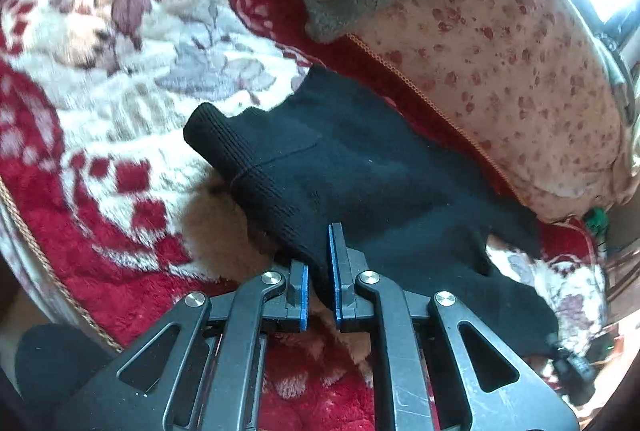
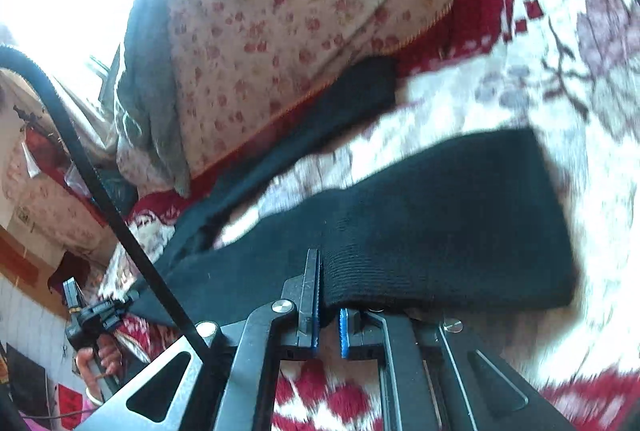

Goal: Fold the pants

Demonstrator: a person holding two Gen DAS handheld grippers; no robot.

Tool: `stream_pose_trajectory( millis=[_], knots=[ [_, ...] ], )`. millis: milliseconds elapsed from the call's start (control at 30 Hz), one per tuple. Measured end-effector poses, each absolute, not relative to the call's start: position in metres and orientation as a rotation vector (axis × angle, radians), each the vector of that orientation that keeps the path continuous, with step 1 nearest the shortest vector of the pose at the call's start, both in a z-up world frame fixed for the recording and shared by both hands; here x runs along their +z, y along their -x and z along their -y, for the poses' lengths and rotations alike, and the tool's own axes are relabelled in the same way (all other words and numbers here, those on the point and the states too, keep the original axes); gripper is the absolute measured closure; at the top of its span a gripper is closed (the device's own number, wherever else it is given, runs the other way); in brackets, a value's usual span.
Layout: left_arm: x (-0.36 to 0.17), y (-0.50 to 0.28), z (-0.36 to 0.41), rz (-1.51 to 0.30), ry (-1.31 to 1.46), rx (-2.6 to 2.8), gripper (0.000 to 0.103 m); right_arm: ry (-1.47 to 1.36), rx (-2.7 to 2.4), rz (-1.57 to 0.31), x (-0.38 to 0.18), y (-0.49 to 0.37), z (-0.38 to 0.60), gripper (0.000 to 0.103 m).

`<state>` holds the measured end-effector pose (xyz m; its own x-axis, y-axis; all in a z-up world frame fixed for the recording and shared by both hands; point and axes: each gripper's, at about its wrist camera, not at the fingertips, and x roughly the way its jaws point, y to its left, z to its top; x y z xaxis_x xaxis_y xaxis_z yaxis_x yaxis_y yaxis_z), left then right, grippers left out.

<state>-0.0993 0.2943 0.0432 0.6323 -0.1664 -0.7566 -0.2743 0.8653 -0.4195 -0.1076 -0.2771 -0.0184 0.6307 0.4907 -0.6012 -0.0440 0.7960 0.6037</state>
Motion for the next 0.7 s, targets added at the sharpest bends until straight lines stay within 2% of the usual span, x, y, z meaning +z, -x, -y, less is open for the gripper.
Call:
stream_pose_trajectory(
  millis=[167, 200, 267, 333, 500, 567, 633, 667, 700],
  knots=[
    [0.042, 0.103, -0.280, -0.877, 0.435, 0.098, 0.094, -0.613, 0.267, -0.932, -0.031, 0.110, 0.286, 0.094],
    [0.043, 0.104, -0.278, -0.876, 0.421, 0.099, 0.093, -0.597, 0.250, -0.942, -0.028, 0.111, 0.288, 0.090],
    [0.046, 0.106, -0.277, -0.881, 0.398, 0.104, 0.088, -0.555, 0.216, -0.960, -0.021, 0.114, 0.291, 0.083],
    [0.052, 0.108, -0.277, -0.880, 0.378, 0.103, 0.082, -0.514, 0.182, -0.970, -0.014, 0.119, 0.301, 0.081],
    [0.065, 0.115, -0.278, -0.879, 0.354, 0.081, 0.078, -0.525, 0.131, -0.919, 0.004, 0.133, 0.328, 0.080],
    [0.070, 0.115, -0.281, -0.881, 0.366, 0.067, 0.072, -0.541, 0.141, -0.860, 0.015, 0.135, 0.335, 0.077],
    [0.078, 0.117, -0.285, -0.860, 0.386, 0.063, 0.060, -0.541, 0.159, -0.782, 0.029, 0.137, 0.338, 0.060],
    [0.082, 0.118, -0.287, -0.848, 0.392, 0.062, 0.059, -0.542, 0.174, -0.754, 0.034, 0.135, 0.337, 0.045],
    [0.086, 0.119, -0.289, -0.836, 0.397, 0.062, 0.059, -0.547, 0.197, -0.730, 0.038, 0.134, 0.336, 0.043]
  ],
)
